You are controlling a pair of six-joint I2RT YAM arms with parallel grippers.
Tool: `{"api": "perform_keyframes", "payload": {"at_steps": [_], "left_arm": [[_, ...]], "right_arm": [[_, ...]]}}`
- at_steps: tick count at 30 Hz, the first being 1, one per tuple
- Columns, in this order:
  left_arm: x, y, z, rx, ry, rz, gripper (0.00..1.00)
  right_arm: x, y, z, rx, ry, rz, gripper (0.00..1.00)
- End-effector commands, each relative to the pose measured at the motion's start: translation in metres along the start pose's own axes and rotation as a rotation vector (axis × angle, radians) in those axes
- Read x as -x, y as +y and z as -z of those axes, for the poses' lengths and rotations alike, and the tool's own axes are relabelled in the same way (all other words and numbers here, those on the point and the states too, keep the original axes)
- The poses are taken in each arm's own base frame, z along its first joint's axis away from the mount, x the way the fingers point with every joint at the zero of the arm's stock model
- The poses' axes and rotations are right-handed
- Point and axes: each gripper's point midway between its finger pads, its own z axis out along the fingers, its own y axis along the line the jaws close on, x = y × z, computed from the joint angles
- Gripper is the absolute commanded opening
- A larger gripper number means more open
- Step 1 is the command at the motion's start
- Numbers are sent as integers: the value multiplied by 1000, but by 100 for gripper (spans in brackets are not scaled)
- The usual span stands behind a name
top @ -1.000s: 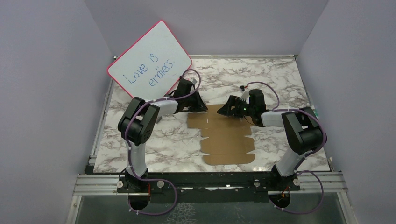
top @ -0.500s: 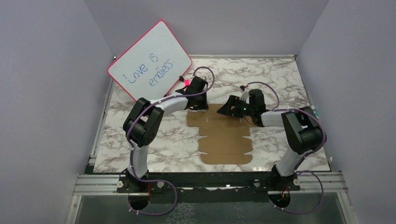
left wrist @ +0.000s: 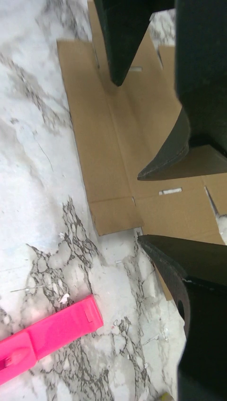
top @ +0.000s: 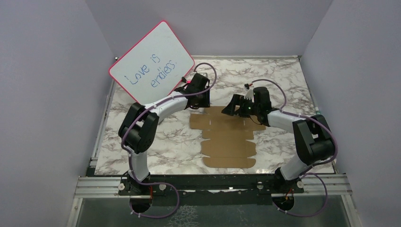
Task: Fold the paper box
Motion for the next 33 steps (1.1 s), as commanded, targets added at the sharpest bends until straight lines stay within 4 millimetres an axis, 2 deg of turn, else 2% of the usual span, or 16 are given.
{"api": "perform_keyframes", "payload": {"at_steps": [1, 7, 15, 25, 33], "left_arm": [[24, -23, 36, -93, -80, -14, 51], [14, -51, 38, -227, -66, -10, 58], [4, -73, 6, -323, -10, 9, 59], [-13, -78, -19, -344, 48, 9, 59], [-26, -75, -28, -342, 79, 19, 59]], "right_arm": [[23, -24, 19, -132, -59, 4, 99], [42, -62, 42, -209, -129, -77, 99], [50, -100, 61, -227, -168, -182, 93], [36, -111, 45, -190, -102, -229, 75], [26, -106, 38, -125, -64, -237, 61]]}}
